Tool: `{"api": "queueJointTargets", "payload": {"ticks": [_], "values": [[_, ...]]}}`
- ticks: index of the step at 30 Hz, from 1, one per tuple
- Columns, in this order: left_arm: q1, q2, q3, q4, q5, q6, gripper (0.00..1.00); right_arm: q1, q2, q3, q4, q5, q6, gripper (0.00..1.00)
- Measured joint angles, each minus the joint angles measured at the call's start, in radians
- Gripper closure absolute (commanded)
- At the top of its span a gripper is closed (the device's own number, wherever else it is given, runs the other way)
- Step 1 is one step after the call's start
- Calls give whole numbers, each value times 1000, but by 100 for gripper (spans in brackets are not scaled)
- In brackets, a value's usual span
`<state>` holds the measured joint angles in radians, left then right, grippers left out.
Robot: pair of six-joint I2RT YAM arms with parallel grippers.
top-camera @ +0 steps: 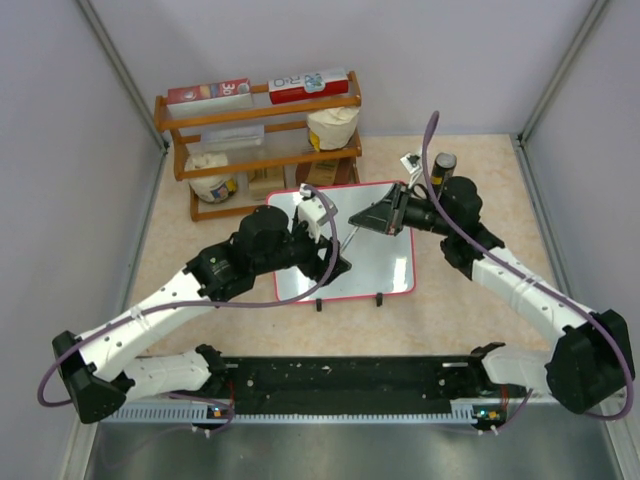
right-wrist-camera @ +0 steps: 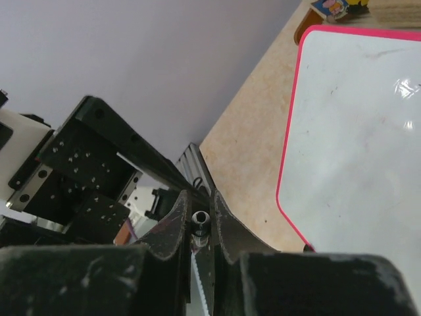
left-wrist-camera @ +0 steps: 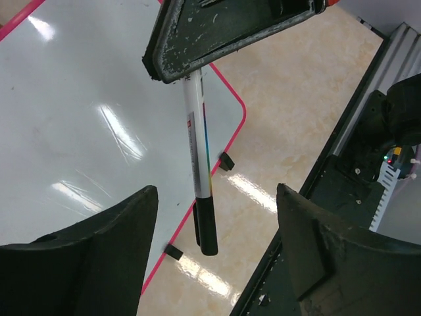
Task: Write a sentence on the whiteboard
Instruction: Pick up the whiteboard marker at the center of the board.
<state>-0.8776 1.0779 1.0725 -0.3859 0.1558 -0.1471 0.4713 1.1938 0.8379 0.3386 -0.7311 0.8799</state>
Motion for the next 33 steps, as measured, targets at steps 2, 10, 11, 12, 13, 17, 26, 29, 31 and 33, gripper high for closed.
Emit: {"api": "queueJointTargets", "payload": {"ticks": [2, 10, 11, 12, 13, 17, 26, 29, 31, 33], "values": [[0, 0, 0, 1, 24, 0, 13, 0, 16, 38, -56, -29, -50, 100], [47, 60, 22, 25, 174, -8, 16, 2, 46, 126, -233, -131, -208, 100], [58, 72, 22, 31, 202, -10, 18, 2, 47, 129, -243, -145, -220, 100], [68, 84, 22, 40, 232, -16, 20, 2, 48, 136, -261, -164, -235, 100], [73, 93, 22, 47, 251, -19, 21, 3, 50, 143, -273, -175, -243, 100], [90, 134, 22, 86, 322, -40, 59, 3, 62, 165, -301, -220, -273, 100], [124, 196, 21, 161, 404, -113, 100, 0, 57, 167, -351, -169, -312, 28], [126, 196, 18, 187, 405, -114, 100, -3, 34, 165, -383, -79, -307, 6], [131, 196, 11, 211, 397, -116, 100, -5, -1, 162, -392, -19, -308, 1], [147, 190, -8, 237, 370, -132, 100, -9, -58, 145, -376, 41, -307, 1]]}}
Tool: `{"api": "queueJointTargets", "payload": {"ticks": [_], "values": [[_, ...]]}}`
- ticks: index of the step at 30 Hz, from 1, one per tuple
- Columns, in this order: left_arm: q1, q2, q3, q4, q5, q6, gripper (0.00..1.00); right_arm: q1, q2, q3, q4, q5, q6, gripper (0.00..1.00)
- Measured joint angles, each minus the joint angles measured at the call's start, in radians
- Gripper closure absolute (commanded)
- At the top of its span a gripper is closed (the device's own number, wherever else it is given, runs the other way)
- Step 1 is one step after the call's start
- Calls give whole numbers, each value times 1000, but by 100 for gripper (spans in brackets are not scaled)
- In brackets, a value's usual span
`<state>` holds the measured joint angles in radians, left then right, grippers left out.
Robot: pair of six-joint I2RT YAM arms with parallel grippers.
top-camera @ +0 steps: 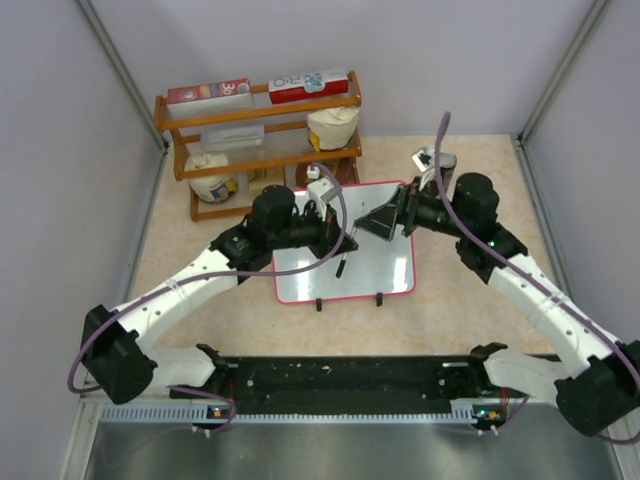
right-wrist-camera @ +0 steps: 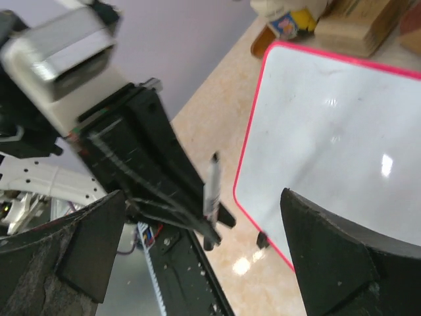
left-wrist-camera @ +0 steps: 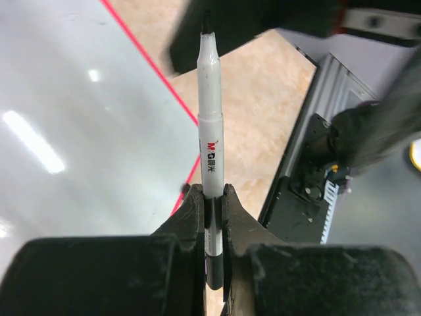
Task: Write a sentence on the whiteboard
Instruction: Pick up the whiteboard marker at the center of the board.
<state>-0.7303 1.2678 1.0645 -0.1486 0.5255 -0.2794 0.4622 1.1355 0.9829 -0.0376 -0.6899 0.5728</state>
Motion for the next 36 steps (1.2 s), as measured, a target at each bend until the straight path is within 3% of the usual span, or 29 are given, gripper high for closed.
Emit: {"api": "queueJointTargets", "payload": {"ticks": [7, 10, 11, 14, 18, 25, 33, 36], "values": [[81, -114, -134, 200, -79, -128, 100, -7, -189, -174, 270, 68, 113, 1], [102, -201, -188, 361, -103, -214, 100, -7, -154, -238, 460, 38, 216, 1], [116, -264, -225, 497, -110, -284, 100, 0, -92, -277, 583, 10, 298, 2], [124, -293, -258, 650, -116, -353, 100, 18, -42, -290, 676, 4, 357, 8], [134, -317, -330, 856, -140, -454, 100, 92, 54, -294, 925, 4, 482, 14], [139, -284, -352, 990, -149, -539, 100, 186, 179, -274, 1210, 8, 623, 26], [139, -268, -355, 1050, -149, -571, 100, 206, 269, -198, 1308, 12, 719, 58], [139, -268, -368, 1074, -149, -579, 100, 210, 290, -171, 1313, 8, 740, 61]]}}
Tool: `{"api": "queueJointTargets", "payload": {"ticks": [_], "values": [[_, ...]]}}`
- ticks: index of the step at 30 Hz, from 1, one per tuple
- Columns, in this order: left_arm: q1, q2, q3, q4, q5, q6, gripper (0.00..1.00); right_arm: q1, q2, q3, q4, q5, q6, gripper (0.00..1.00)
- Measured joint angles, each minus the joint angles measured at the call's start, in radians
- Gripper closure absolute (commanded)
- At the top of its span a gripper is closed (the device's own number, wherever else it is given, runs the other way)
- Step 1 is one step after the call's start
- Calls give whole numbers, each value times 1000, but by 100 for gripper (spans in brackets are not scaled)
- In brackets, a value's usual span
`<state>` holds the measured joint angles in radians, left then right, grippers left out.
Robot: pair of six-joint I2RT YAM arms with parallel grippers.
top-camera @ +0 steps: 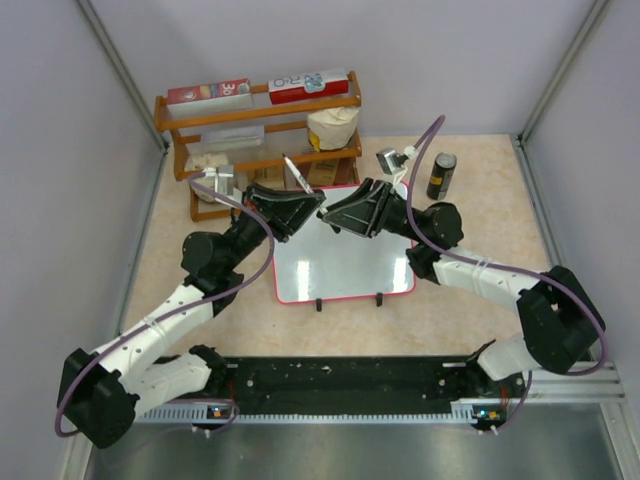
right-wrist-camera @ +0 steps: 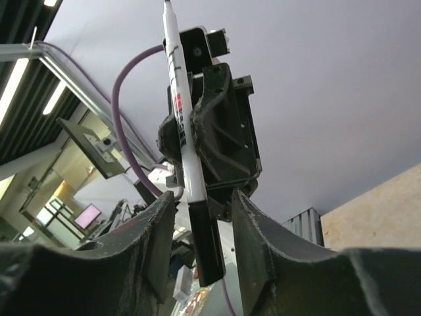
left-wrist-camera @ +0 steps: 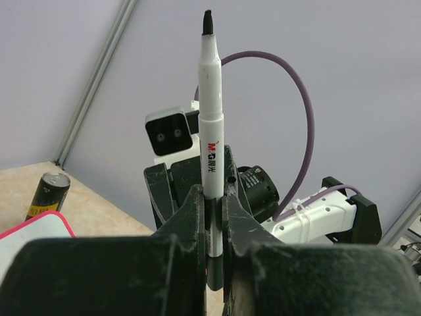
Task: Write a sentence on the whiteboard
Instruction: Pick up the whiteboard marker at the center of the board.
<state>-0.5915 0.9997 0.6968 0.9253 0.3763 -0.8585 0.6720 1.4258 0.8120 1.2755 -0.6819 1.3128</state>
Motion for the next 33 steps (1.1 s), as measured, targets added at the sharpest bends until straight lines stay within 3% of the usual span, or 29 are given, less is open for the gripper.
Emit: {"api": "queueJointTargets", "payload": {"ticks": [3, 6, 7, 9, 10, 12, 13, 16, 21, 28, 33], "values": [[0, 0, -5, 3, 0, -5, 100, 3, 13, 24, 5, -4, 16, 63], [0, 8, -5, 18, 2, -6, 100, 6, 17, 29, 15, -5, 21, 82], [0, 11, -6, 27, 3, -10, 100, 7, 18, 31, 15, -6, 24, 99], [0, 13, -13, 49, -1, -16, 99, 7, 29, 42, 21, -20, 27, 100], [1, 13, -16, 58, 0, -24, 90, 7, 32, 48, 21, -26, 27, 100], [2, 12, -16, 61, 0, -28, 61, 7, 36, 57, 21, -34, 26, 100], [2, 11, -16, 58, 0, -23, 29, 7, 36, 58, 21, -38, 25, 100], [3, -6, -15, -13, 0, 30, 2, 9, 33, 60, 1, -53, 11, 100], [2, -87, 49, -383, -55, 195, 1, -21, -20, 60, -217, -62, -83, 100], [-2, -115, 344, -1004, -180, 564, 1, -128, -185, 124, -773, -57, -394, 100], [-143, -17, 523, -1254, -379, 827, 1, -132, -195, 260, -1146, -61, -625, 100]]}}
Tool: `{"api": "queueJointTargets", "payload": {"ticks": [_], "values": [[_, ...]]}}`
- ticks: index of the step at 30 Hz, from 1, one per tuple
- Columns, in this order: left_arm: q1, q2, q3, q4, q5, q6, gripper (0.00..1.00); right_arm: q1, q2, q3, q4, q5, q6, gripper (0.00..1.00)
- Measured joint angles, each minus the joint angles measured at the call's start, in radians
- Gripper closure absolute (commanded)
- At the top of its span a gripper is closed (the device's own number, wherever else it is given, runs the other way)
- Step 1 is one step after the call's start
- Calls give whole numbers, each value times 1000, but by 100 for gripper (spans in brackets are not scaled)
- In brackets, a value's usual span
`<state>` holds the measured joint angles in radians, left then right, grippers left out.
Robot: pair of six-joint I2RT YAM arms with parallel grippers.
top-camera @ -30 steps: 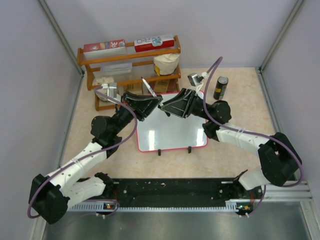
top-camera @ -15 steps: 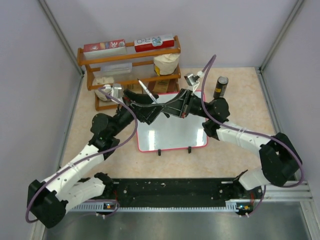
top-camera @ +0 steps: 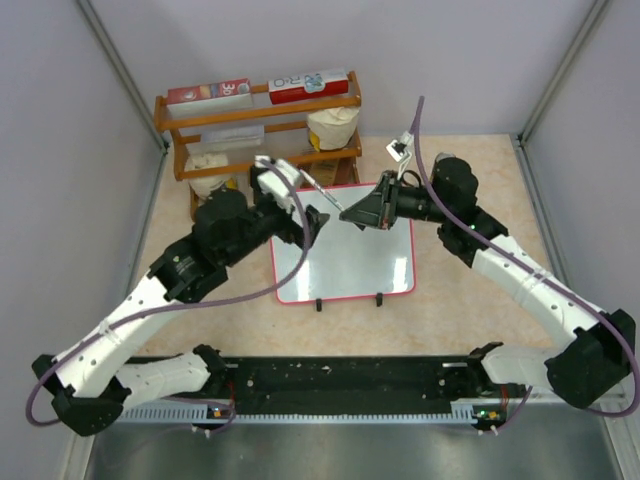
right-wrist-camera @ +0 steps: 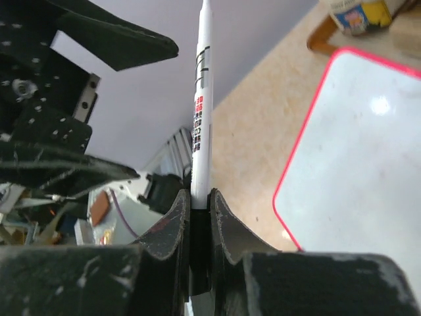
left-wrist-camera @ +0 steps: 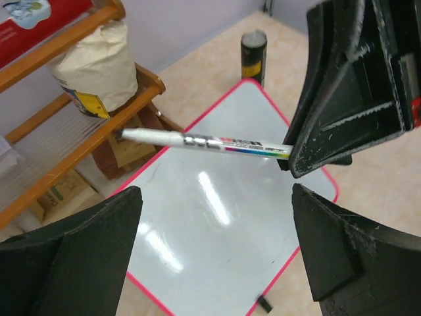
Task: Write a sentence on the whiteboard
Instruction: Pick up the whiteboard marker at the center of the board.
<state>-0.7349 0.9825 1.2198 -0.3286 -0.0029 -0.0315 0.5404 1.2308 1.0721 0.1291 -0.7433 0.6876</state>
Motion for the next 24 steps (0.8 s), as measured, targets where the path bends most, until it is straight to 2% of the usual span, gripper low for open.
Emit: {"api": "queueJointTargets", "payload": {"ticks": [4, 7, 11, 16, 23, 24], "values": [[-186, 80, 11, -72, -179, 231, 1, 0, 1, 10, -209, -24, -105, 100], [-269, 127, -15, -88, -236, 401, 1, -2, 1, 9, -317, -48, -148, 100], [-282, 102, -91, -84, -233, 560, 3, -2, 0, 8, -401, -71, -190, 100], [-282, 63, -114, -83, -225, 666, 11, -2, -14, 8, -473, -104, -226, 100], [-282, 68, -121, -84, -210, 732, 29, -2, -32, -7, -510, -147, -247, 100], [-282, 74, -121, -84, -207, 737, 35, -2, -34, -10, -515, -150, -249, 100]]}}
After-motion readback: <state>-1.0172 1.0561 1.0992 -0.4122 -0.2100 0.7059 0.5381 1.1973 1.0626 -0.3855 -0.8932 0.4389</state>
